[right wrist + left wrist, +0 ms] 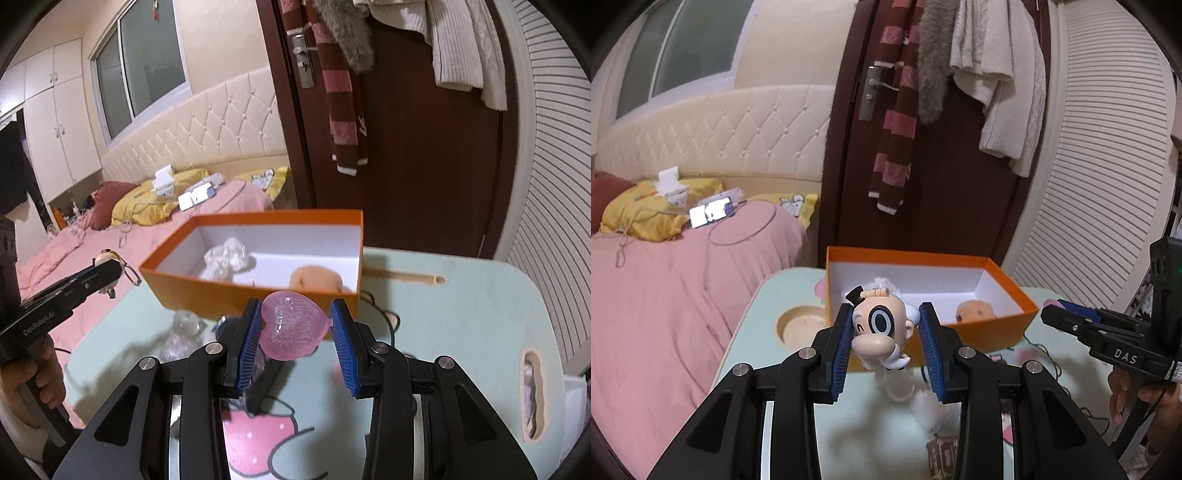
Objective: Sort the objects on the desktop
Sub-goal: 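Carry the figurine and pink heart into the orange box and open both tools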
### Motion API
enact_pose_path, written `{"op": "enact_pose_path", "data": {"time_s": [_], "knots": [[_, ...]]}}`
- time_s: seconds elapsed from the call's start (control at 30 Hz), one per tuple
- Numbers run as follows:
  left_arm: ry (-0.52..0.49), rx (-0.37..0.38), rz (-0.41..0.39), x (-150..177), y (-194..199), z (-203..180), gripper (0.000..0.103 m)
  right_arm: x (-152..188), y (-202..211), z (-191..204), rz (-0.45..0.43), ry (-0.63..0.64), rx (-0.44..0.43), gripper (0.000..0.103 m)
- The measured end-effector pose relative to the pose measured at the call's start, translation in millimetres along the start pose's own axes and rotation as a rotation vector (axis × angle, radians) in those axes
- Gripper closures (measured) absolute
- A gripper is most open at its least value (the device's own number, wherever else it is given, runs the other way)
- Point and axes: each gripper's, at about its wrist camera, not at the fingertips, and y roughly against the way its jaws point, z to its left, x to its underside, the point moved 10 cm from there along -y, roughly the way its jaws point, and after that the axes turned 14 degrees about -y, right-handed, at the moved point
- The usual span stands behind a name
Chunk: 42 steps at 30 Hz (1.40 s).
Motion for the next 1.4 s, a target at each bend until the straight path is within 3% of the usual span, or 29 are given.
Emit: {"op": "enact_pose_path", "data": {"time_s": [0.23, 0.5, 0.77, 0.9, 1.4], "knots": [[-0.016, 0.021, -0.01, -31, -24, -3, 0.07, -23, -4, 13, -0.035, 0.026, -0.026, 0.063], [-0.053, 0.027, 0.042, -51, -70, -14, 0.07, -49, -33, 24, -0.038, 0.038, -0.034, 0.063], [-0.017, 0.042, 0.131, -13, -113, -20, 0.07, -38, -83, 15, 0.03, 0.026, 0.03, 0.063], [-0.052, 0.038, 0.157, -1, -118, -27, 0.069, -20, -98, 3, 0.07, 0.024, 0.08, 0.063], [-0.057, 0.046, 0.179, 0, -121, -29, 0.069, -17, -98, 2, 0.046, 0.059, 0.09, 0.063]]}}
